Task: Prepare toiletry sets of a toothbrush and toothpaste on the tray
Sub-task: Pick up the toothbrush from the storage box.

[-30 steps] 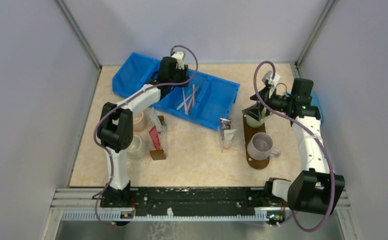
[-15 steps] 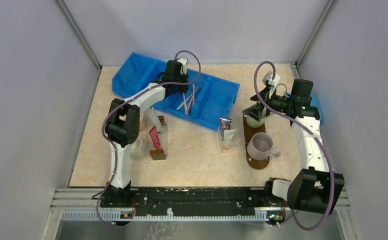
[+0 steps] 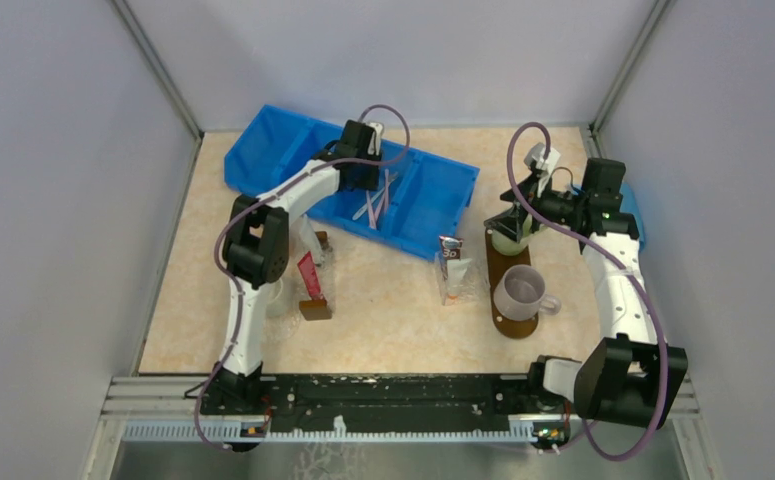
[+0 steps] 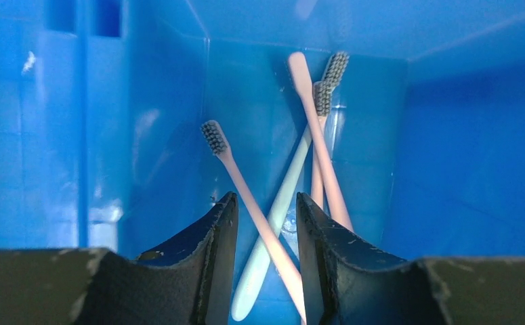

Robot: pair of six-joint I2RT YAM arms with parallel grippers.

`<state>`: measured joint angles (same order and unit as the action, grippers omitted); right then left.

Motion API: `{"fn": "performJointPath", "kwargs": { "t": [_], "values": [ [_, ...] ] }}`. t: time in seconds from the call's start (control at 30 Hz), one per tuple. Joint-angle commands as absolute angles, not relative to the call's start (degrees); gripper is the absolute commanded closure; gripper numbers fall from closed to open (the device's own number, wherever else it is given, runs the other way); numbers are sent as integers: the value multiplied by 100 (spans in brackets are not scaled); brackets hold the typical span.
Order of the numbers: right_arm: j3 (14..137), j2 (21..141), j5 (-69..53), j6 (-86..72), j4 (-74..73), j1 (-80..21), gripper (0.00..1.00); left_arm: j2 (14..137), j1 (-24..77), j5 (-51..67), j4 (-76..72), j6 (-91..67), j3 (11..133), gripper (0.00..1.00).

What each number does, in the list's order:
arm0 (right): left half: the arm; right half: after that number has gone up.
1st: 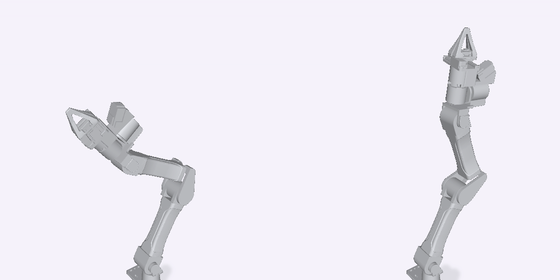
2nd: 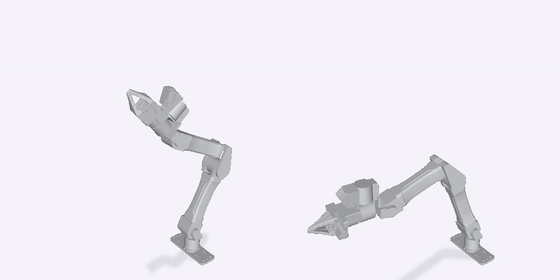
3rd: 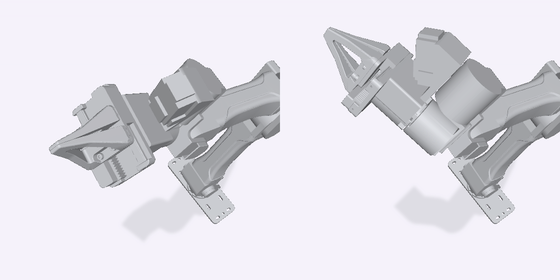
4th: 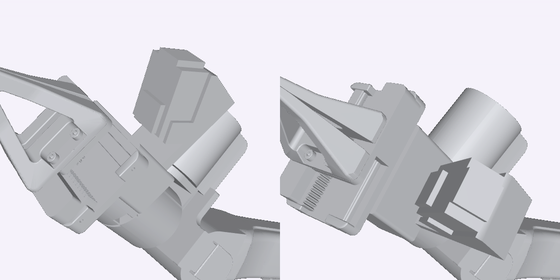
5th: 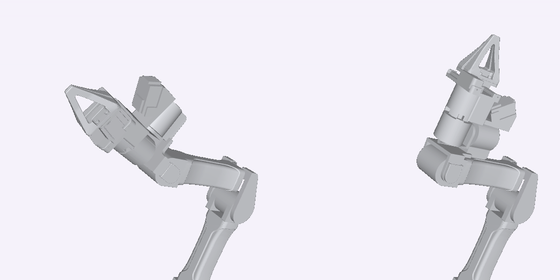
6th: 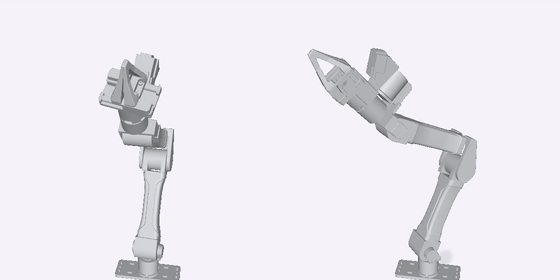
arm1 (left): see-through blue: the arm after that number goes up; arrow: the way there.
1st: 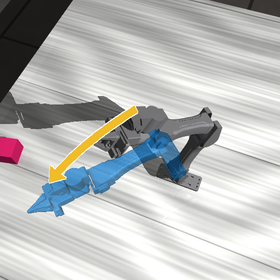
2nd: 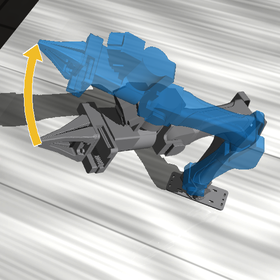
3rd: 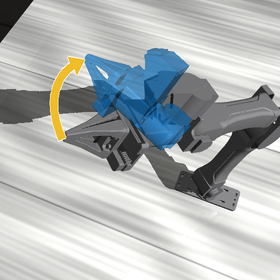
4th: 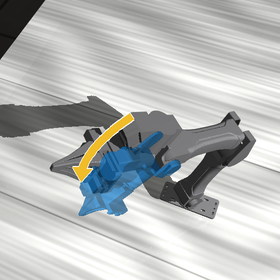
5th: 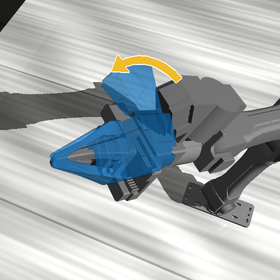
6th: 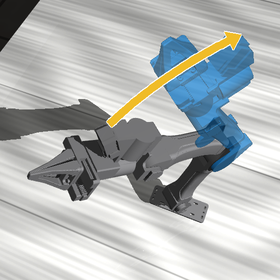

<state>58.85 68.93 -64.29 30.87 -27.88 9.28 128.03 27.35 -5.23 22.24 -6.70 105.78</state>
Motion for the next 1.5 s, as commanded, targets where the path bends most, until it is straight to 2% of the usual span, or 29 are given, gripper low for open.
{"fn": "performJointPath", "kwargs": {
  "t": [0.0, 0.57, 0.8, 0.93, 1.3, 1.47],
  "values": [
    [5903, 6849, -6541, 3091, -2584, 976, 22, 13115, 2813, -404, 2722, -517, 10942, 57],
    [5917, 6842, -6559, 3120, -2614, 976, 22, 13316, 2903, -2, 2980, -381, 11173, 59],
    [5925, 6838, -6569, 3112, -2611, 976, 22, 13405, 2905, -2, 3096, -343, 11285, 64],
    [5927, 6843, -6570, 3119, -2614, 974, 22, 13410, 2900, 0, 3037, -352, 11287, 72],
    [5924, 6828, -6578, 3120, -2623, 974, 22, 13587, 2896, -39, 2954, -230, 11352, 71],
    [5924, 6812, -6579, 3116, -2626, 976, 22, 13575, 2894, -102, 2986, -250, 11398, 83]
  ]
}}
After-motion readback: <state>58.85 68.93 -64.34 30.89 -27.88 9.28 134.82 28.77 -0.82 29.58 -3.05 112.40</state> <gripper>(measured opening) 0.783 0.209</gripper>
